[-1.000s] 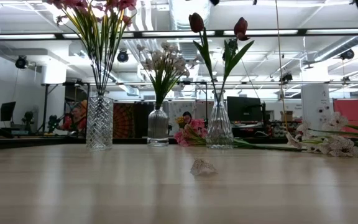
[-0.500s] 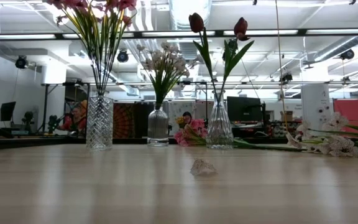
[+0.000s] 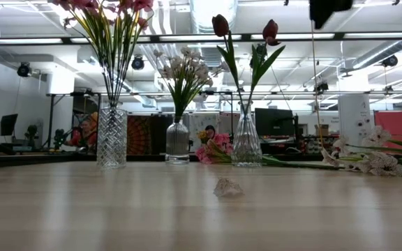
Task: Sort flowers into vase by color
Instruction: Put the red tulip into the bottom right transparent vase
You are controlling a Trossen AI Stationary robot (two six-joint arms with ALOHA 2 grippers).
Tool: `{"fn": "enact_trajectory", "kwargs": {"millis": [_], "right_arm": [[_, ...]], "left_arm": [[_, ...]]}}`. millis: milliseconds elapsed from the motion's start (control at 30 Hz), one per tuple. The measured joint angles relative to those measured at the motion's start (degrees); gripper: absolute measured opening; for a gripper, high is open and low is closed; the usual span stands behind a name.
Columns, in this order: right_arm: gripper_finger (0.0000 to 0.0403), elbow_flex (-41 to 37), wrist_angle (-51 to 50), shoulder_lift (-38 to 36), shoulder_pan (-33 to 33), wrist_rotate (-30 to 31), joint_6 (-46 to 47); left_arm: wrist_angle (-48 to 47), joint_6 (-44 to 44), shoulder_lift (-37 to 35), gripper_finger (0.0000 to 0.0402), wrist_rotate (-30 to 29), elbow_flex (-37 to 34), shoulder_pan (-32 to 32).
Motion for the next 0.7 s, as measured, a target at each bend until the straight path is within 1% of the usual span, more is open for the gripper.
{"fn": "enact_trajectory", "kwargs": {"millis": [133, 267, 333, 433, 533, 700], "right_arm": [[0.0137, -11.57, 5.46, -5.53, 1.33, 0.62, 8.47], [0.0156, -22.68, 9.19, -10.64, 1.72, 0.62, 16.18], [0.0168, -27.41, 9.41, -12.01, 1.72, 0.61, 19.65], [0.0184, -33.73, 9.54, -12.62, 1.72, 0.51, 23.86], [0.0198, -38.7, 11.16, -12.2, 1.72, -0.46, 25.88], [0.0211, -43.47, 17.04, -10.71, 1.72, -1.0, 25.92]], "left_arm": [[0.03, 1.08, 0.13, 0.019, 0.0, 0.0, 0.0], [0.05, 1.51, 0.11, 0.019, 0.0, 0.0, 0.0], [0.06, 2.03, 0.11, 0.019, -0.02, 0.0, 0.01], [0.07, 2.14, 0.11, 0.019, -0.08, 0.0, 0.01], [0.08, 2.14, 0.11, 0.019, -0.11, 0.0, 0.01], [0.1, 2.12, 0.11, 0.019, -0.15, 0.0, 0.0]]}}
